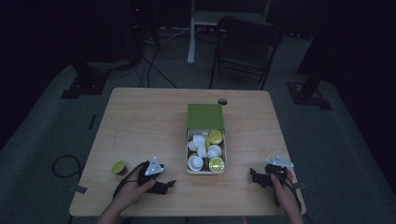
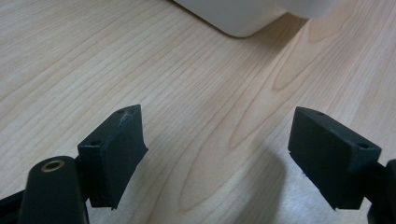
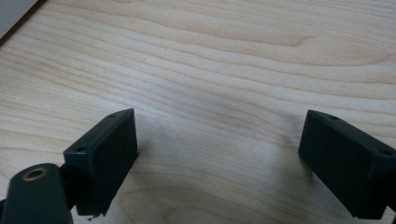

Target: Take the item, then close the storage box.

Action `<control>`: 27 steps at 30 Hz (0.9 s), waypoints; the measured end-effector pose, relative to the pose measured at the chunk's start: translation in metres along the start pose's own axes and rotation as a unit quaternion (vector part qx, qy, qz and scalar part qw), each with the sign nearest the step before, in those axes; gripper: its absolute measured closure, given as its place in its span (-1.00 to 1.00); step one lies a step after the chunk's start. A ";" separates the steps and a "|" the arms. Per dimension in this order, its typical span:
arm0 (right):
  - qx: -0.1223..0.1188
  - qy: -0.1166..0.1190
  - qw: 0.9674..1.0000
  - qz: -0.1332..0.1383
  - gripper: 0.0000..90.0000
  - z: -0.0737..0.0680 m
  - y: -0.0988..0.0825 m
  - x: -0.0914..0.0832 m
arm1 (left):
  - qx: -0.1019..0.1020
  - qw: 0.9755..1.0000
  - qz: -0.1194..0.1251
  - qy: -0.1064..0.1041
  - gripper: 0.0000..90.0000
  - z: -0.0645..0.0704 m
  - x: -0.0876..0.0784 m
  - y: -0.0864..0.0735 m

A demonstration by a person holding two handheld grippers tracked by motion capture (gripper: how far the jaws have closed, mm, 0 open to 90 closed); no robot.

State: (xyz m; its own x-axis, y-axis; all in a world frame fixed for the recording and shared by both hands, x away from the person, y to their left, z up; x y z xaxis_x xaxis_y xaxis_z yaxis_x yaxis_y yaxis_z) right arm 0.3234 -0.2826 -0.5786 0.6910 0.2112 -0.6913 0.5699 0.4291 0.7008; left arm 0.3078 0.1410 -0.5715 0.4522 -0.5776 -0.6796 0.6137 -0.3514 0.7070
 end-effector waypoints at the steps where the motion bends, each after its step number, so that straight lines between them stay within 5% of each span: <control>1: 0.000 0.000 1.000 0.000 -0.75 0.000 0.000 0.000 | 0.005 1.000 -0.003 0.000 -0.58 0.000 0.000 0.000; 9: 0.000 0.000 1.000 0.000 -0.75 0.000 0.000 0.000 | 0.037 0.999 -0.009 -0.012 -0.66 0.001 0.002 0.000; 21: -0.003 0.004 1.000 0.001 -0.75 -0.001 0.000 -0.001 | 0.025 0.999 0.001 -0.022 -0.66 0.005 0.002 0.008; 27: -0.005 0.035 0.999 0.006 -0.75 -0.005 0.003 -0.005 | 0.029 0.999 0.007 -0.025 -0.66 0.008 0.001 0.014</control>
Point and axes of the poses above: each handheld gripper's, and its own axes: x roughly forward along the jaws, y roughly out of its top, z roughly to its right, the point moved 4 cm from there along x, roughly forward along the jaws, and after that the axes turned 15 degrees about -x, right-handed, at the moved point
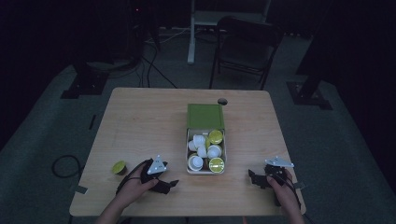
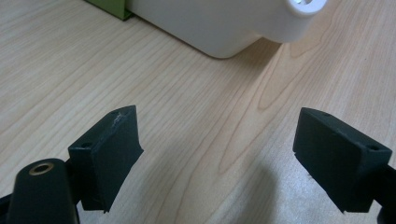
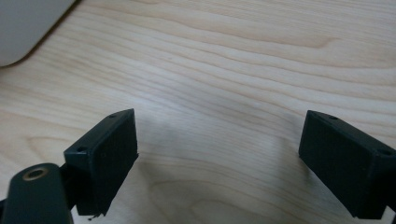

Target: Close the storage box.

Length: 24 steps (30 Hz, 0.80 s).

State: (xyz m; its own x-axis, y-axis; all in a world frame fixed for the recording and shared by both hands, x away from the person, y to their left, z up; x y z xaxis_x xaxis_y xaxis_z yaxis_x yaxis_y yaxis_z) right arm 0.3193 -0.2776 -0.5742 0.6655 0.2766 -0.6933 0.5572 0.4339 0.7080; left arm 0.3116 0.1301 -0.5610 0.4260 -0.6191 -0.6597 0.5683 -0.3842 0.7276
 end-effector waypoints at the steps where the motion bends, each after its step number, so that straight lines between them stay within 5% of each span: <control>1: -0.006 0.003 1.000 0.000 -0.75 -0.002 0.001 -0.001 | -0.001 1.000 0.002 -0.001 -0.66 0.001 0.000 0.001; 12: -0.067 0.068 0.995 0.039 -0.75 -0.034 0.027 -0.010 | 0.005 1.000 0.020 -0.004 -0.66 0.005 -0.003 0.016; 24: -0.079 0.130 0.984 0.098 -0.75 -0.056 0.055 -0.023 | 0.025 0.999 0.043 -0.008 -0.66 0.014 -0.005 0.043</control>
Point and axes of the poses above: each handheld gripper's, and its own axes: x roughly forward along the jaws, y roughly out of its top, z roughly to its right, the point moved 4 cm from there along x, roughly forward along the jaws, and after that the axes turned 15 degrees about -x, right-handed, at the moved point
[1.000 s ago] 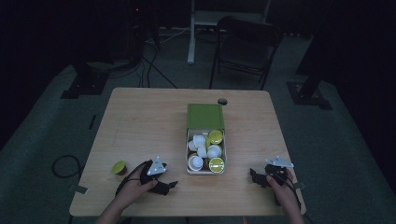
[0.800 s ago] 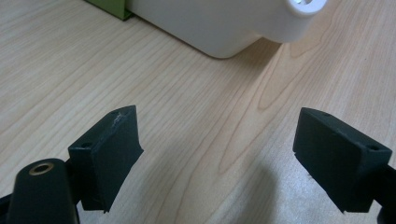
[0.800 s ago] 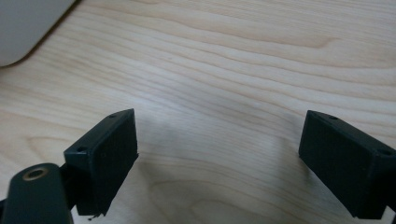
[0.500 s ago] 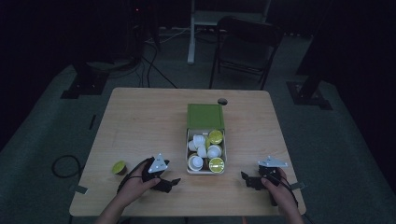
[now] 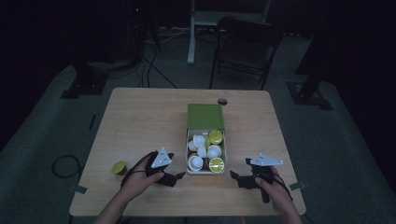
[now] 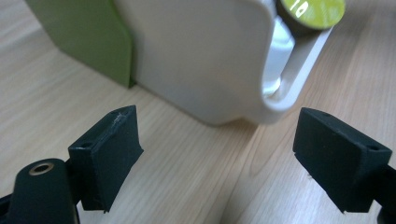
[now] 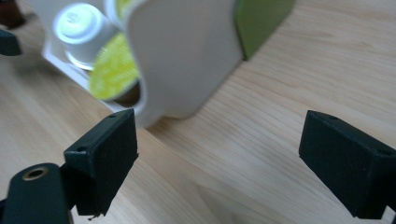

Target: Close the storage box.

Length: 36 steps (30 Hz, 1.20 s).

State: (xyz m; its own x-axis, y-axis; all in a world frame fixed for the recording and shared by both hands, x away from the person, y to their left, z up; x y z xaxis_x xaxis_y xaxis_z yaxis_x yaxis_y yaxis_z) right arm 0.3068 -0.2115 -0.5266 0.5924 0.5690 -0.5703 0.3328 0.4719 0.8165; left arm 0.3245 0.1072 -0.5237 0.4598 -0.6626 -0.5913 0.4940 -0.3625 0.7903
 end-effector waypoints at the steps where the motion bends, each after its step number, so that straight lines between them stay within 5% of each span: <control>1: 0.000 0.004 1.000 0.005 -0.75 -0.001 0.002 0.000 | 0.001 1.000 0.001 0.000 -0.66 0.000 0.000 0.002; 10: 0.006 0.025 0.999 0.036 -0.75 0.000 0.020 0.004 | 0.007 1.000 0.010 0.001 -0.66 0.002 0.004 0.019; 36: 0.019 0.027 0.999 0.024 -0.75 0.013 0.022 0.021 | 0.005 1.000 0.003 0.018 -0.70 -0.013 0.022 0.031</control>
Point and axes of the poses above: each handheld gripper's, and its own axes: x roughly forward along the jaws, y roughly out of its top, z roughly to its right, the point moved 4 cm from there along x, roughly forward along the jaws, and after that the axes turned 15 degrees about -x, right-handed, at the moved point
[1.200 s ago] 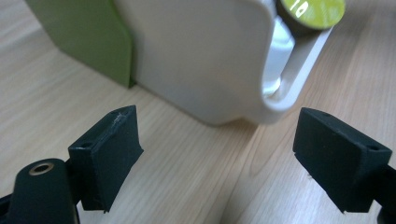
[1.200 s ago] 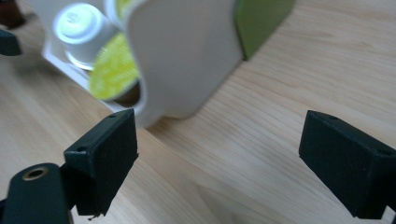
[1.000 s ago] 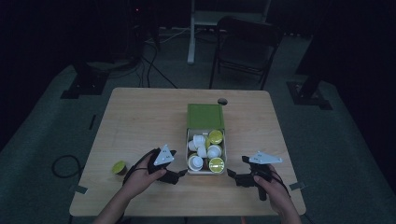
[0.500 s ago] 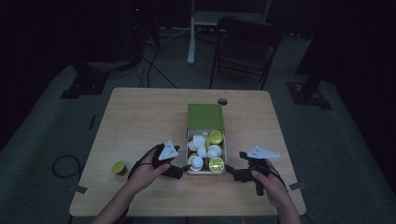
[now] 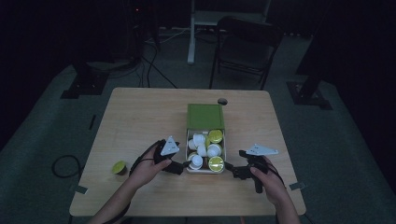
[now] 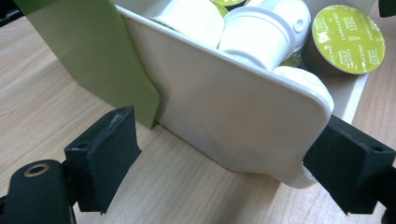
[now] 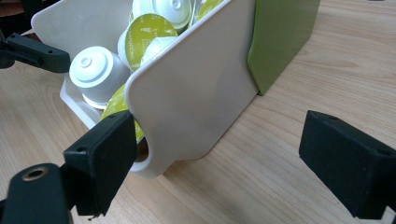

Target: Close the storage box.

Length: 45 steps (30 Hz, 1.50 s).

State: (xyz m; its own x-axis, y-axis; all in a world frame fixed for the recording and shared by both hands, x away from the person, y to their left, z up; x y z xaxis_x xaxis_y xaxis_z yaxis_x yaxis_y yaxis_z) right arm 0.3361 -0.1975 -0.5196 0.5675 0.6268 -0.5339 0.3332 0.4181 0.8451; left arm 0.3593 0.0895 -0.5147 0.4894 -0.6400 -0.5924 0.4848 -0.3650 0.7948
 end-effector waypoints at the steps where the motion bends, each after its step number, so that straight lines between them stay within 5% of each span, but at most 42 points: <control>1: 0.001 -0.001 1.000 -0.002 -0.75 0.000 0.000 0.000 | 0.000 1.000 0.000 0.000 -0.70 -0.001 0.000 0.000; 45: -0.002 -0.024 1.000 -0.017 -0.75 0.020 0.015 0.017 | -0.022 1.000 0.003 0.010 -0.72 -0.019 0.012 0.011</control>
State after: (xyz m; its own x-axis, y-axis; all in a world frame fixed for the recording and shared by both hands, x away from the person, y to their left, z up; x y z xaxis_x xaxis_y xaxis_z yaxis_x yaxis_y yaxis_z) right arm 0.3652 -0.1937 -0.5156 0.5910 0.5809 -0.5597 0.3497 0.4408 0.8267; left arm 0.3848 0.0904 -0.5154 0.5071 -0.6280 -0.5903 0.5125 -0.3309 0.7924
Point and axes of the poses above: each handheld gripper's, and its own axes: x roughly forward along the jaws, y roughly out of its top, z roughly to its right, the point moved 4 cm from there along x, roughly forward along the jaws, and after that the axes turned 15 degrees about -x, right-handed, at the moved point
